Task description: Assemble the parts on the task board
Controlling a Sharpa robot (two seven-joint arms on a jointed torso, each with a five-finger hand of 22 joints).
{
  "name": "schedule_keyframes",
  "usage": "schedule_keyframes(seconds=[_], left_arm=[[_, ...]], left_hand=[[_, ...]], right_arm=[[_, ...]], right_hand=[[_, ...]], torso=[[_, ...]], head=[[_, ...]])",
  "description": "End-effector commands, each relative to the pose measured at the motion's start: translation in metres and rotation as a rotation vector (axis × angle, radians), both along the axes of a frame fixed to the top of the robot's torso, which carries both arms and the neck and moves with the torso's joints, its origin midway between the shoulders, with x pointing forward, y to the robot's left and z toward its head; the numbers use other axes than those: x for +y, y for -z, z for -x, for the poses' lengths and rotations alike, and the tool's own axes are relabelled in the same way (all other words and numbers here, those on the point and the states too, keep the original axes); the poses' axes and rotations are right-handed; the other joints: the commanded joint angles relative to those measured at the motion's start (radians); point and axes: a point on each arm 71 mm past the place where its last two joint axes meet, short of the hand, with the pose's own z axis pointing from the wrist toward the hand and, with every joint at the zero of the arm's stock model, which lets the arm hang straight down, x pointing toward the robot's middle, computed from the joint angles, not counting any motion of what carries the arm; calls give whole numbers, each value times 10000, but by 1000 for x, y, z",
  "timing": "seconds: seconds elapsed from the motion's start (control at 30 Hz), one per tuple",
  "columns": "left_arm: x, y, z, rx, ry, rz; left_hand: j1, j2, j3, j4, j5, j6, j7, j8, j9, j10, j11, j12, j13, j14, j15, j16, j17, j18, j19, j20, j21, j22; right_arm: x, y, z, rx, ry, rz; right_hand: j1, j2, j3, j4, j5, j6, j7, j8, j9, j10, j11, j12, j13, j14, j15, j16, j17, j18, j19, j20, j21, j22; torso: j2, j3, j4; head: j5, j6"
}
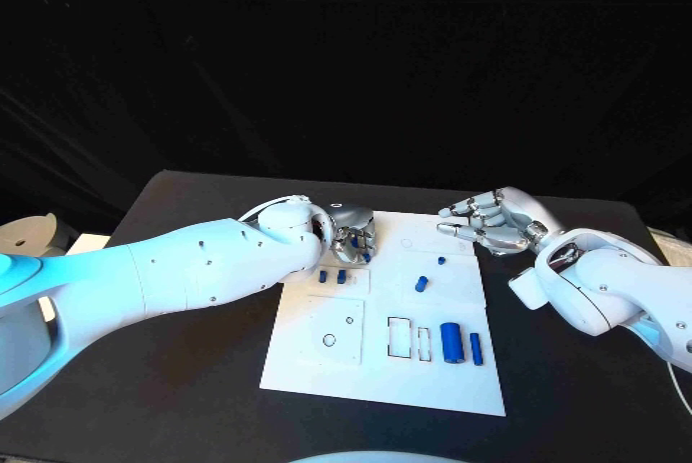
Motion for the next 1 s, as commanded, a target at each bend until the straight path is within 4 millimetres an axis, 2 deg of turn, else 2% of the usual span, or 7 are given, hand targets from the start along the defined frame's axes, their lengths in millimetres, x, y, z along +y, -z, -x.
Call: schedule_keyframes(seconds=[0.03,0.47,0.53,0.73,1.0], left_arm=[[0,-9,1,-262,-84,968],[26,-29,9,-64,-663,1994],[33,-30,9,13,-802,1971],[51,-29,7,206,-1201,1706],[63,-25,5,237,-1349,1157]], left_hand=[[-84,-73,147,-60,55,43,29,-71,-12,74,22,-80,-11,357,10,3,-39,-118,259,7,104,48],[-282,-152,354,-184,60,126,39,-108,-28,167,24,-158,-9,347,12,10,-114,-126,267,18,177,122],[-291,-155,358,-187,59,130,38,-108,-28,171,23,-160,-9,348,12,11,-113,-126,267,18,179,124],[-389,-193,382,-206,51,156,28,-119,-32,196,19,-182,-8,343,11,11,-142,-127,267,20,195,142],[-480,-239,389,-221,43,163,15,-137,-39,201,15,-205,-11,339,10,12,-163,-127,264,22,200,153]], right_arm=[[1,0,1,0,-169,33],[1,1,0,5,-152,41],[1,1,0,12,-151,42],[0,2,0,22,-139,45],[1,2,0,24,-140,43]], right_hand=[[-20,98,-58,-20,47,50,8,40,-11,7,-40,54,-7,879,-45,-41,1903,117,-43,15,-64,-7],[-20,98,-58,-20,47,50,8,40,-11,7,-40,54,-7,879,-45,-41,1903,117,-43,15,-64,-7],[-13,111,-72,-20,50,54,7,43,-10,20,-41,83,11,880,-45,-42,1903,117,-41,14,-63,-5],[-11,117,-78,-20,51,56,7,43,-10,25,-41,94,17,880,-45,-42,1903,116,-40,14,-63,-4],[-11,117,-78,-20,51,56,7,43,-10,25,-41,94,17,880,-45,-42,1903,116,-40,14,-63,-4]], torso=[[-2,-1,9],[-17,-5,41],[-9,-4,24],[1,-16,31],[8,-15,11]], head=[[-17,7],[32,40],[51,46],[76,35],[127,12]])
